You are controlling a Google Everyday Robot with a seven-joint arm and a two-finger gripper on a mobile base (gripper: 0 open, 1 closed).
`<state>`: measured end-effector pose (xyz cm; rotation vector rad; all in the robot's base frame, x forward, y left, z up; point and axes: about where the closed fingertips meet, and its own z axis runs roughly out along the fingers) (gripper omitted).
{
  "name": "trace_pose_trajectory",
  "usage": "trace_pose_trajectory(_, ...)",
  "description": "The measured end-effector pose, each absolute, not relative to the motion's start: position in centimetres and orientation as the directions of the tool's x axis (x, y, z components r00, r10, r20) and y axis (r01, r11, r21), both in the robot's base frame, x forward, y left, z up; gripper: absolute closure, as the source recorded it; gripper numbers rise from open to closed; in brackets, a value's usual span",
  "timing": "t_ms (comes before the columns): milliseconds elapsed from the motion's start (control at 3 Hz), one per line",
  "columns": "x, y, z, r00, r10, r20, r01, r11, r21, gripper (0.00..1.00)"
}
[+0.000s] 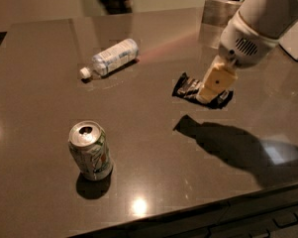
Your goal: Pick rxbar chocolate
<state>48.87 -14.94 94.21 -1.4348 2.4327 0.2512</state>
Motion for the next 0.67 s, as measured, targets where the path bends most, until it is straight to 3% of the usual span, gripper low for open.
trace_pose_trajectory(667,49.36,-14.82,98.3,-0.378,-0.824,-0.422,-0.895,0.442,-0.063,1.0)
